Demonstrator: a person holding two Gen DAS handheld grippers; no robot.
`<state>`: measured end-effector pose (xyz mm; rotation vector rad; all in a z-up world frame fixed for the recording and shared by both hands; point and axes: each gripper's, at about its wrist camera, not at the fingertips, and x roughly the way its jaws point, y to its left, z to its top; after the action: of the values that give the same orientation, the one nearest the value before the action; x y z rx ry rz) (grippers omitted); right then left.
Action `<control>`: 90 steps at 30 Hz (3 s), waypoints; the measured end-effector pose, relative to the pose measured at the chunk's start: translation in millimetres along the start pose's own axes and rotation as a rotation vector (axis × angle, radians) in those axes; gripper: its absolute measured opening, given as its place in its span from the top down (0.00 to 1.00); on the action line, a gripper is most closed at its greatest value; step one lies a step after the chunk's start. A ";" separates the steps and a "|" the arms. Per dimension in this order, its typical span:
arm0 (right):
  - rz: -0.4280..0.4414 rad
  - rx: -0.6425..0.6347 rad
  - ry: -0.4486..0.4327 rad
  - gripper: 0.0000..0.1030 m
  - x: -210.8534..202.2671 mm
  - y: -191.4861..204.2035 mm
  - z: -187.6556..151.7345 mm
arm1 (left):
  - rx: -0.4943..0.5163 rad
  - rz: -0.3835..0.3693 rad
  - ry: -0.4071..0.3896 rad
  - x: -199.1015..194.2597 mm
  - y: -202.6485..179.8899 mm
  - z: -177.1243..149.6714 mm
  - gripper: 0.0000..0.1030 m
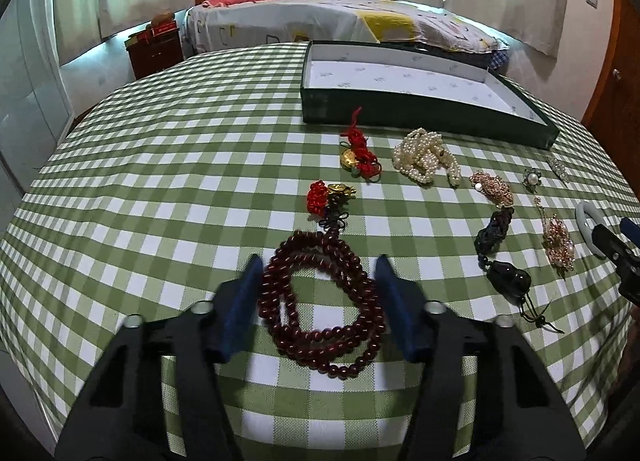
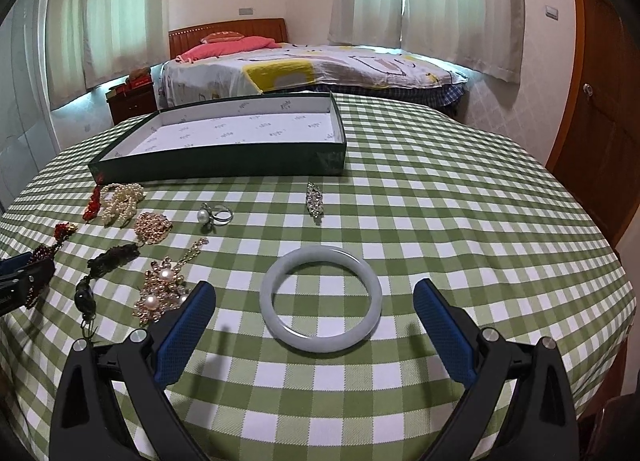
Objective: Organize jewelry
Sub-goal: 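Grasp the white jade bangle with the right tool while the left tool grasps the dark red bead bracelet, then carry bangle and bead bracelet into the green box and release both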
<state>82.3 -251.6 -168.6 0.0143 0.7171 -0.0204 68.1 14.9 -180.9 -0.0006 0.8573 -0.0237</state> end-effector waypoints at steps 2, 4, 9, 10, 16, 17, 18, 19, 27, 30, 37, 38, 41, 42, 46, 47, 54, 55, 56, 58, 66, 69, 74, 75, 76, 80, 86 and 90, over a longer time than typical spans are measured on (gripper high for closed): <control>-0.004 0.003 0.005 0.06 2.5 -1.3 0.9 | 0.006 -0.006 -0.003 -0.2 -0.2 0.7 0.68; -0.006 0.010 0.010 0.06 5.4 -2.2 3.1 | 0.007 -0.018 -0.006 -0.7 -0.2 1.2 0.77; -0.023 0.024 0.038 0.06 13.6 -6.9 4.3 | -0.013 -0.041 -0.005 -0.1 3.1 3.3 0.87; -0.022 0.029 0.049 0.06 15.8 -7.5 4.3 | -0.012 -0.042 -0.006 -0.2 2.5 3.4 0.87; -0.019 0.035 0.079 0.08 26.4 -10.6 4.5 | -0.010 -0.049 -0.011 -1.7 1.5 4.3 0.88; -0.016 0.033 0.077 0.10 26.7 -10.4 4.2 | -0.010 -0.049 -0.011 -1.7 1.2 4.2 0.88; -0.012 0.032 0.072 0.13 26.4 -10.3 4.0 | -0.009 -0.049 -0.010 -1.6 1.0 4.2 0.88; -0.009 0.031 0.068 0.16 26.0 -10.4 3.9 | -0.009 -0.048 -0.010 -2.1 0.9 4.2 0.88; 0.006 0.024 0.047 0.33 20.4 -8.6 1.7 | -0.004 -0.050 -0.021 -4.8 -1.9 4.8 0.88; 0.006 0.026 0.041 0.33 18.0 -7.4 0.0 | 0.000 -0.050 -0.032 -7.9 -2.8 5.2 0.89; 0.002 0.021 0.006 0.33 6.7 -5.3 1.8 | 0.010 -0.054 -0.066 -17.2 -5.4 8.3 0.89; 0.001 0.017 0.001 0.33 5.6 -4.5 2.1 | 0.011 -0.055 -0.071 -18.3 -5.4 8.9 0.89; 0.000 0.009 -0.009 0.33 2.5 -2.6 3.0 | 0.009 -0.054 -0.082 -21.2 -5.4 10.7 0.89; 0.001 0.008 -0.011 0.33 1.7 -2.4 3.3 | 0.007 -0.055 -0.086 -22.3 -5.1 11.7 0.89; 0.002 0.013 -0.022 0.33 -2.0 -3.3 6.1 | 0.003 -0.058 -0.101 -27.3 -3.8 14.5 0.89; 0.002 0.014 -0.025 0.33 -2.8 -3.3 7.1 | 0.002 -0.058 -0.105 -28.6 -3.7 15.7 0.89; 0.022 0.020 -0.056 0.33 -13.7 -2.2 19.9 | -0.005 -0.066 -0.144 -40.0 -3.9 31.6 0.89; 0.027 0.022 -0.065 0.33 -16.0 -1.9 23.7 | -0.007 -0.069 -0.150 -41.2 -4.3 35.6 0.89; 0.031 0.024 -0.070 0.33 -17.2 -1.2 27.2 | -0.008 -0.072 -0.155 -41.9 -5.1 40.4 0.89; 0.043 0.029 -0.081 0.33 -18.5 -1.1 36.0 | -0.007 -0.078 -0.164 -41.3 -7.4 49.0 0.89; 0.075 0.022 -0.136 0.33 -8.5 6.0 82.6 | -0.008 -0.108 -0.193 -28.6 -20.2 95.6 0.89; 0.088 0.004 -0.153 0.33 3.2 11.6 106.5 | -0.016 -0.121 -0.201 -15.9 -24.9 117.8 0.89; 0.100 -0.014 -0.167 0.33 32.4 16.6 136.1 | -0.040 -0.142 -0.197 14.7 -29.6 153.1 0.89; 0.105 -0.015 -0.162 0.33 37.3 16.8 138.1 | -0.036 -0.133 -0.194 25.0 -32.3 161.2 0.89; 0.110 -0.015 -0.154 0.33 44.4 17.8 141.0 | -0.032 -0.129 -0.191 30.3 -34.3 165.6 0.89; 0.121 -0.017 -0.102 0.33 78.2 21.0 146.6 | -0.022 -0.117 -0.148 68.3 -43.0 180.2 0.89; 0.138 -0.030 -0.011 0.33 116.8 23.3 146.7 | -0.030 -0.125 -0.055 112.0 -45.8 180.9 0.89; 0.128 -0.050 0.050 0.33 133.2 24.3 142.2 | -0.015 -0.116 -0.012 126.8 -48.0 177.7 0.89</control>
<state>276.7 -232.0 -148.8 0.0127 0.7655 0.1209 284.4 -37.4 -160.0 -0.0643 0.8446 -0.1264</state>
